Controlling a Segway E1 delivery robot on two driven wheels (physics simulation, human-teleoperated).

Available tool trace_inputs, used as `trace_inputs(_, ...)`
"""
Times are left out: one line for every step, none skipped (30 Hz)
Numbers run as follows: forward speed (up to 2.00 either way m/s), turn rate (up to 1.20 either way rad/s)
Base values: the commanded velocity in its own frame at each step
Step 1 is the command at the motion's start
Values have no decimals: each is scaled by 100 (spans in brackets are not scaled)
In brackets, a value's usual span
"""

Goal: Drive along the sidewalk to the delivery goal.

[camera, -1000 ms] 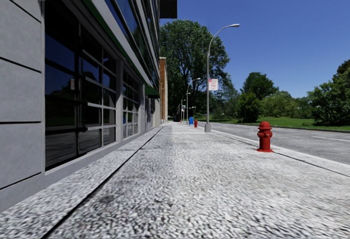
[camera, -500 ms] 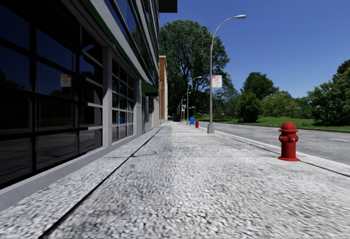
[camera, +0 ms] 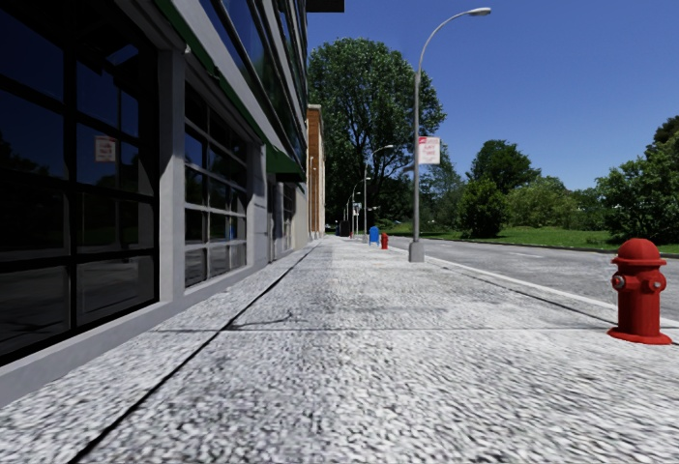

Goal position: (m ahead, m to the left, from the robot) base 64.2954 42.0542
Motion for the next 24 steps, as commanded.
trace_inputs(200,0)
trace_inputs(200,0)
trace_inputs(200,0)
trace_inputs(200,0)
trace_inputs(200,0)
trace_inputs(200,0)
trace_inputs(200,0)
trace_inputs(200,0)
trace_inputs(200,0)
trace_inputs(200,0)
trace_inputs(200,0)
trace_inputs(200,0)
trace_inputs(200,0)
trace_inputs(200,0)
trace_inputs(200,0)
trace_inputs(200,0)
trace_inputs(200,0)
trace_inputs(200,0)
trace_inputs(200,0)
trace_inputs(200,0)
trace_inputs(200,0)
trace_inputs(200,0)
trace_inputs(200,0)
trace_inputs(200,0)
